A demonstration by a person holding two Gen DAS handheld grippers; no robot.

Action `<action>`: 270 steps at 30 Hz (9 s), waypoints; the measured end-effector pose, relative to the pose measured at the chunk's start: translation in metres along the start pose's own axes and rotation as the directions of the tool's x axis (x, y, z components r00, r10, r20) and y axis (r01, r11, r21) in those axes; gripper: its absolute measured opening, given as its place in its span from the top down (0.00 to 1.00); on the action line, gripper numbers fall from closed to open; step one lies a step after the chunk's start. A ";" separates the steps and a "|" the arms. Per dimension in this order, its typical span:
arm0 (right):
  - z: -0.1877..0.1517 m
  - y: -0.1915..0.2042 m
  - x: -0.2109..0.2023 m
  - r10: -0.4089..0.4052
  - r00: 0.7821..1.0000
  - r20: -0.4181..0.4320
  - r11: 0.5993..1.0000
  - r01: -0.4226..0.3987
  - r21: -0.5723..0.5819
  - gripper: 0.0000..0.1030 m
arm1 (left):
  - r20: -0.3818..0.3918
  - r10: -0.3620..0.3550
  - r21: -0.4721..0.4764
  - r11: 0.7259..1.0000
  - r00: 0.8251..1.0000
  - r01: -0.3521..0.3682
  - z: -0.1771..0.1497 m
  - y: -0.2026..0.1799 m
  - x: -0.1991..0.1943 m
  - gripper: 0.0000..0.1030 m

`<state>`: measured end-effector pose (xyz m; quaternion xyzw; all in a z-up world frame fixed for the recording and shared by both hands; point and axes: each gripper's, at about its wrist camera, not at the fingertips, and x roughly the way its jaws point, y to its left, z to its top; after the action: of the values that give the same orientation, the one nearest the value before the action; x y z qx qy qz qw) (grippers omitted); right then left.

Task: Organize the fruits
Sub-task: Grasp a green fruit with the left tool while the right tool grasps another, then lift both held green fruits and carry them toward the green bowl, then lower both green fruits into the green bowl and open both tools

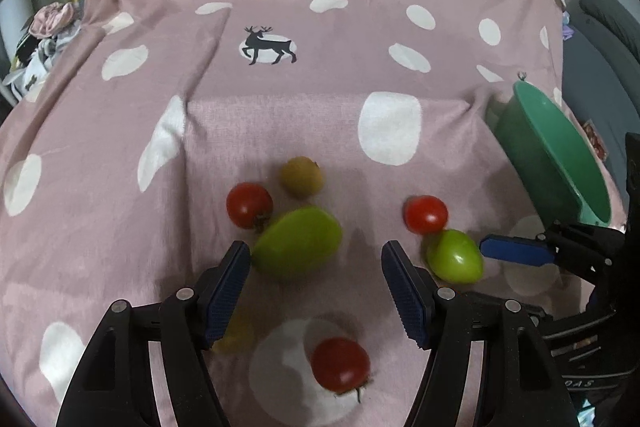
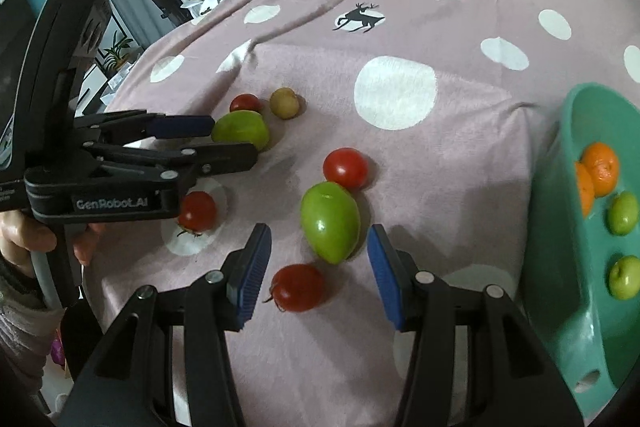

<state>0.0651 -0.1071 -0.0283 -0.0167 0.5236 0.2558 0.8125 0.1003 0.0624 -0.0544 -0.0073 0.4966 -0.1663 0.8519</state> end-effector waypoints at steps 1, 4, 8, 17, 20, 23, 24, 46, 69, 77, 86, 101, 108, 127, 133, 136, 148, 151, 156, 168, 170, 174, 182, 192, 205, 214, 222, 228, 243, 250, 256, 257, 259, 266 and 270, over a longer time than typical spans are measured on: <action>0.000 0.000 0.002 0.000 1.000 -0.005 1.000 0.000 0.000 0.51 | -0.002 -0.004 0.002 1.000 1.000 0.004 0.001 0.001 0.001 0.34; 0.001 -0.002 0.007 0.006 1.000 -0.023 1.000 -0.006 0.000 0.52 | -0.007 -0.005 0.014 1.000 1.000 0.005 0.004 0.002 0.003 0.35; 0.001 -0.002 0.010 0.014 0.999 -0.030 1.000 -0.014 0.000 0.54 | -0.019 0.001 0.054 0.999 1.000 0.000 0.007 -0.003 0.007 0.38; 0.004 -0.004 0.017 0.016 0.999 -0.040 1.000 -0.016 -0.003 0.60 | -0.065 0.049 0.083 0.996 0.997 -0.043 0.006 -0.009 0.027 0.54; 0.006 -0.006 0.018 0.016 0.999 -0.040 1.000 -0.016 -0.008 0.67 | -0.055 0.060 0.081 0.995 0.997 -0.055 0.005 -0.007 0.026 0.63; 0.007 -0.007 0.019 0.020 0.999 -0.035 1.000 -0.020 -0.007 0.66 | -0.049 0.055 0.072 0.996 0.997 -0.052 0.003 -0.005 0.024 0.63; 0.006 -0.006 0.019 0.019 0.999 -0.032 1.000 -0.020 -0.008 0.66 | -0.043 0.055 0.070 0.996 0.998 -0.052 0.002 -0.005 0.023 0.63; -0.016 -0.002 -0.016 0.063 0.997 0.049 0.998 -0.064 0.017 0.66 | 0.012 -0.042 0.001 0.999 0.999 0.042 -0.017 -0.014 -0.010 0.69; -0.021 -0.005 -0.022 0.088 0.993 0.073 0.995 -0.091 0.049 0.66 | 0.023 0.015 -0.019 1.000 1.000 -0.015 -0.030 -0.019 -0.018 0.64; -0.028 -0.004 -0.043 0.092 0.990 0.110 0.994 -0.098 0.046 0.66 | 0.066 0.032 -0.006 0.999 0.997 -0.032 -0.029 -0.033 -0.038 0.64; -0.033 0.000 -0.074 0.097 0.980 0.175 0.994 -0.104 0.031 0.66 | 0.124 0.040 0.030 0.999 0.991 -0.044 -0.027 -0.052 -0.064 0.64; -0.042 0.003 -0.109 0.091 0.964 0.249 0.995 -0.099 0.020 0.66 | 0.174 0.045 0.066 0.996 0.984 -0.057 -0.029 -0.078 -0.090 0.64; -0.047 0.003 -0.117 0.089 0.960 0.267 0.995 -0.099 0.024 0.66 | 0.187 0.053 0.082 0.994 0.981 -0.070 -0.031 -0.087 -0.096 0.64; -0.057 -0.004 -0.137 0.088 0.941 0.327 0.994 -0.106 0.037 0.66 | 0.197 0.055 0.139 0.987 0.979 -0.084 -0.027 -0.112 -0.102 0.64; -0.060 -0.012 -0.142 0.080 0.937 0.341 0.993 -0.103 0.050 0.66 | 0.190 0.047 0.157 0.985 0.981 -0.077 -0.024 -0.120 -0.100 0.64; -0.060 -0.015 -0.144 0.079 0.934 0.348 0.993 -0.105 0.055 0.66 | 0.185 0.045 0.166 0.983 0.982 -0.076 -0.022 -0.124 -0.098 0.64; -0.067 -0.034 -0.146 0.065 0.927 0.369 0.989 -0.109 0.102 0.66 | 0.176 0.043 0.198 0.977 0.983 -0.079 -0.015 -0.140 -0.090 0.64; -0.069 -0.040 -0.146 0.058 0.925 0.375 0.987 -0.108 0.116 0.66 | 0.174 0.043 0.207 0.975 0.984 -0.079 -0.013 -0.144 -0.087 0.64; -0.072 -0.049 -0.146 0.051 0.923 0.381 0.984 -0.111 0.136 0.66 | 0.171 0.044 0.221 0.972 0.984 -0.082 -0.010 -0.150 -0.084 0.64; -0.078 -0.067 -0.150 0.033 0.915 0.401 0.978 -0.112 0.175 0.66 | 0.171 0.034 0.269 0.960 0.985 -0.080 -0.001 -0.171 -0.077 0.64; -0.080 -0.070 -0.152 0.025 0.914 0.406 0.977 -0.109 0.185 0.66 | 0.170 0.032 0.278 0.957 0.985 -0.079 0.002 -0.175 -0.076 0.64; -0.083 -0.078 -0.154 0.011 0.911 0.412 0.973 -0.105 0.206 0.66 | 0.169 0.024 0.290 0.954 0.985 -0.073 0.006 -0.182 -0.072 0.64; -0.091 -0.092 -0.158 -0.021 0.906 0.422 0.964 -0.093 0.249 0.66 | 0.160 0.001 0.316 0.947 0.987 -0.052 0.016 -0.197 -0.062 0.64; -0.096 -0.110 -0.157 -0.050 0.904 0.424 0.953 -0.084 0.292 0.66 | 0.141 -0.028 0.357 0.934 0.990 -0.024 0.028 -0.218 -0.047 0.64; -0.102 -0.131 -0.158 -0.086 0.901 0.425 0.939 -0.070 0.337 0.66 | 0.111 -0.027 0.410 0.912 0.993 -0.021 0.039 -0.241 -0.025 0.64; -0.102 -0.139 -0.156 -0.093 0.900 0.426 0.934 -0.070 0.350 0.66 | 0.092 -0.021 0.438 0.899 0.995 -0.021 0.041 -0.252 -0.011 0.64; -0.100 -0.144 -0.156 -0.102 0.897 0.430 0.933 -0.064 0.355 0.66 | 0.082 -0.013 0.451 0.892 0.997 -0.026 0.042 -0.258 -0.004 0.64; -0.099 -0.145 -0.156 -0.113 0.897 0.428 0.933 -0.052 0.355 0.66 | 0.074 0.000 0.463 0.886 0.997 -0.034 0.041 -0.260 0.002 0.64; -0.095 -0.146 -0.150 -0.149 0.908 0.392 0.935 0.001 0.354 0.66 | 0.059 0.029 0.484 0.873 0.998 -0.054 0.040 -0.265 0.016 0.64; -0.093 -0.145 -0.149 -0.153 0.910 0.386 0.938 0.011 0.347 0.66 | 0.052 0.030 0.489 0.871 0.998 -0.052 0.040 -0.265 0.019 0.64; -0.093 -0.146 -0.148 -0.154 0.912 0.381 0.938 0.014 0.346 0.66 | 0.049 0.036 0.490 0.870 0.998 -0.055 0.040 -0.264 0.021 0.64; -0.093 -0.146 -0.148 -0.155 0.912 0.380 0.938 0.015 0.347 0.66 | 0.049 0.036 0.490 0.870 0.998 -0.056 0.040 -0.265 0.021 0.64; -0.093 -0.145 -0.148 -0.155 0.912 0.381 0.938 0.015 0.347 0.66 | 0.048 0.035 0.492 0.869 0.998 -0.054 0.040 -0.265 0.021 0.64; -0.093 -0.145 -0.148 -0.153 0.914 0.375 0.937 0.014 0.348 0.66 | 0.051 0.038 0.491 0.869 0.998 -0.058 0.039 -0.263 0.022 0.64; -0.093 -0.145 -0.147 -0.153 0.915 0.374 0.936 0.013 0.352 0.64 | 0.057 0.037 0.485 0.872 0.998 -0.060 0.039 -0.262 0.020 0.64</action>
<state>0.0027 -0.3190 0.0208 0.1543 0.3840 0.1237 0.9019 0.0704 -0.1975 -0.0051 0.2157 0.4193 -0.2642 0.8413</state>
